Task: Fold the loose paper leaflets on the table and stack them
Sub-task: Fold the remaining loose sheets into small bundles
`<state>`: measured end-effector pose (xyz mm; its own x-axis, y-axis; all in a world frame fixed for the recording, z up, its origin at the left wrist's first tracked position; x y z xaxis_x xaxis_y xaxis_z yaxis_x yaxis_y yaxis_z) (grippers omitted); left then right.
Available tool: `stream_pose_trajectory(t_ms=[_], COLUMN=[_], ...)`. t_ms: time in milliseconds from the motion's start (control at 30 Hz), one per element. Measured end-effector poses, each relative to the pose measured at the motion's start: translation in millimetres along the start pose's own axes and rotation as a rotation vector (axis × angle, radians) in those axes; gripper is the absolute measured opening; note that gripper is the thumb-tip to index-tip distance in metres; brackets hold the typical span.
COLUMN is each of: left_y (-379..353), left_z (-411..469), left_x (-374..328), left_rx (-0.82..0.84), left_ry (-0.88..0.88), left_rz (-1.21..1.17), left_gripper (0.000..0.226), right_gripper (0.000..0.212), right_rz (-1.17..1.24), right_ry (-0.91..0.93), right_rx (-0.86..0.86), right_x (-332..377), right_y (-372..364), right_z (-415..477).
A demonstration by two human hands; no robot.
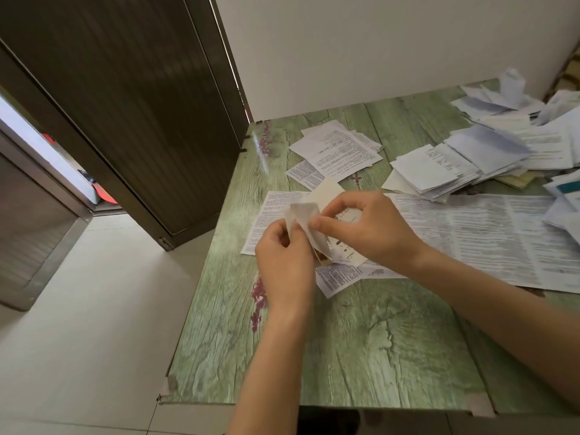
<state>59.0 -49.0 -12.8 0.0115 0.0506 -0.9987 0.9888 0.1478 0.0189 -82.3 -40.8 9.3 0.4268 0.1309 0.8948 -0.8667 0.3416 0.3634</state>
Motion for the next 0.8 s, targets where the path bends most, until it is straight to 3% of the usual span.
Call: stream_pose_trajectory(t_ms=[133, 233, 300, 367, 500, 600, 800], left_y=[-9.3, -6.9, -2.7, 2.2, 6.5, -2.7, -19.7], left_z=[-4.0, -4.6, -3.1, 0.3, 5.8, 2.7, -4.5], left_x=[5.4, 5.0, 10.7, 13.6, 15.6, 21.3, 19.9], left_rx=[0.096, 0.082, 0.04, -0.007, -0.067, -0.012, 0.145], left_ry=[0.143, 0.165, 0.219, 0.249, 0.242, 0.299, 0.34], left_rz=[-0.137, -0.142, -0.197, -0.258, -0.269, -0.276, -0.285], left_gripper=[0.039, 0.023, 0.02, 0.022, 0.022, 0.023, 0.025], right_gripper=[0.02, 0.008, 0.007, 0.021, 0.044, 0.032, 0.018], right_rz=[-0.106, -0.105, -0.023, 0.072, 0.451, 0.572, 0.565], right_ry=[0.095, 0.125, 0.084, 0.004, -0.312, -0.406, -0.347], right_rx=[-0.11, -0.07, -0.053, -0.078, -0.05, 0.006, -0.06], right_x=[4.9, 7.3, 4.7, -1.3, -24.2, -27.1, -23.9], right_y=[6.7, 1.3, 3.6, 11.6, 7.3, -2.9, 3.4], right_z=[-1.7, -1.5, 1.3, 5.4, 7.3, 4.4, 4.3])
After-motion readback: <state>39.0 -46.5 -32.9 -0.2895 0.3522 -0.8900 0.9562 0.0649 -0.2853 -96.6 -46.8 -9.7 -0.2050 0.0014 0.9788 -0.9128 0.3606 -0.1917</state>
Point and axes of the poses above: each hand's wrist, its own z-axis towards the middle knuckle, its own y-axis out of the back of the hand, x = y × z, the point moved 9 cm from there along z, towards the middle knuckle, and after that the axes turned 5 degrees about -x, right-handed, at the moved point
